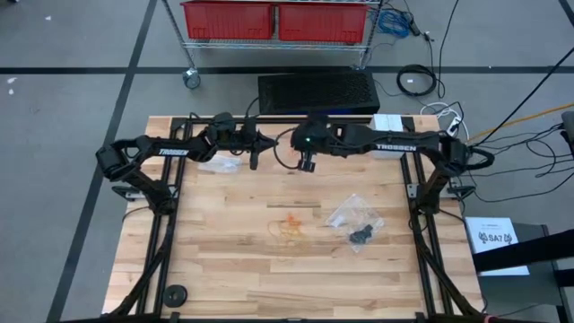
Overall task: Sort rubber bands
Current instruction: Put the orange rubber band into the open transparent zip bag
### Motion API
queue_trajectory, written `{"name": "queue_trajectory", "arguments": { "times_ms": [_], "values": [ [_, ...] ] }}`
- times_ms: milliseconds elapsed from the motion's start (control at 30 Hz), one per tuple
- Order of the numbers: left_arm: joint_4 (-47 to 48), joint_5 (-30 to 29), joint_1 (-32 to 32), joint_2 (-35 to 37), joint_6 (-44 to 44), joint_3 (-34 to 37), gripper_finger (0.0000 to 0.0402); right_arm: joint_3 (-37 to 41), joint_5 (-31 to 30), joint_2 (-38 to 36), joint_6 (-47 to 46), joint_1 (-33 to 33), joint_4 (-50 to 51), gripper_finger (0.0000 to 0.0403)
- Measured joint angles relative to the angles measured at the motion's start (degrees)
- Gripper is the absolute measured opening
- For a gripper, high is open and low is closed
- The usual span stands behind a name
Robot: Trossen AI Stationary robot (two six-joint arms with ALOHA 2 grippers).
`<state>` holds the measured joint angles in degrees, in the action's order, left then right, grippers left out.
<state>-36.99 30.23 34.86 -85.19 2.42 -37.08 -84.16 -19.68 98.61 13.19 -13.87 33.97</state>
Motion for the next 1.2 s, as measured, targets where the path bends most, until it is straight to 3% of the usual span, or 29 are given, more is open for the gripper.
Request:
{"name": "queue_trajectory", "arguments": {
  "times_ms": [367, 1200],
  "values": [
    [0.02, -0.01, -0.01, 0.0, 0.0, 0.0, 0.0, -5.15, -16.12, -0.36, 8.95, 1.73, 0.49, 0.0],
    [0.04, -0.01, -0.01, 0.0, -0.5, 0.0, 0.0, -5.2, -19.32, -0.22, 10.36, 4.25, 4.23, 0.0]
  ]
}}
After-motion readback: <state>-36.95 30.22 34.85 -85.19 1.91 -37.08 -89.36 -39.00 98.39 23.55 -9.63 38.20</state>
